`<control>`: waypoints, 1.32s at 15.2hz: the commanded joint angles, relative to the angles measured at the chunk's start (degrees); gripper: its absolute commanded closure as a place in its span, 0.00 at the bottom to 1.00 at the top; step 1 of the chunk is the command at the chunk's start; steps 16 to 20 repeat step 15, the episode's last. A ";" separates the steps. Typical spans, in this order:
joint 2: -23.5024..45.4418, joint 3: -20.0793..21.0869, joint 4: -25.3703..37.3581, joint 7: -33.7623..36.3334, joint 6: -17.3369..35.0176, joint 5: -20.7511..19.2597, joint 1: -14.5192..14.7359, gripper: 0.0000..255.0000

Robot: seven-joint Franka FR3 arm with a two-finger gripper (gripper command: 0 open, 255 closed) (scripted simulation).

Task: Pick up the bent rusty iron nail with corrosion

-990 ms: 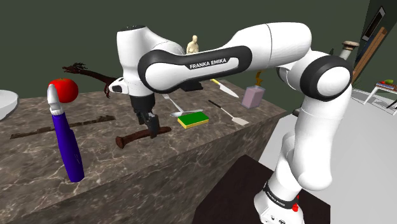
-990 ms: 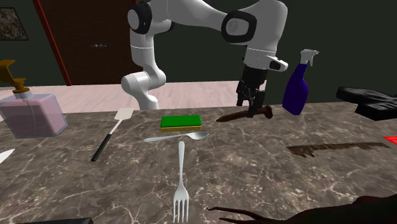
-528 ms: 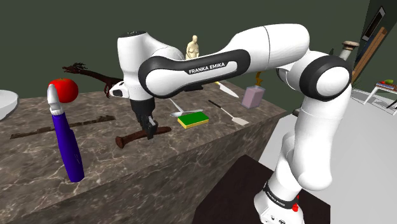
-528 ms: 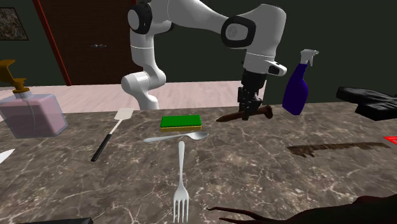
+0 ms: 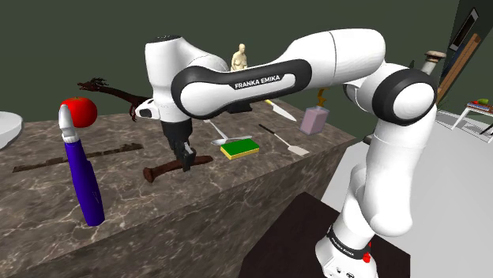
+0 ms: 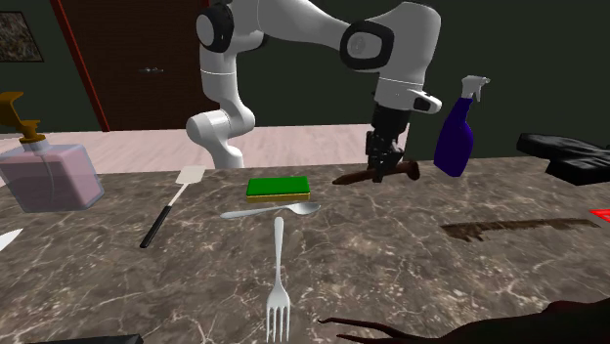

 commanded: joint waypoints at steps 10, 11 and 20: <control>-0.38 0.15 7.85 -0.70 -8.19 0.25 0.21 1.00; -0.34 0.16 8.68 -0.76 -8.97 0.25 0.23 1.00; -0.19 0.18 10.53 -0.89 -10.67 0.23 0.30 1.00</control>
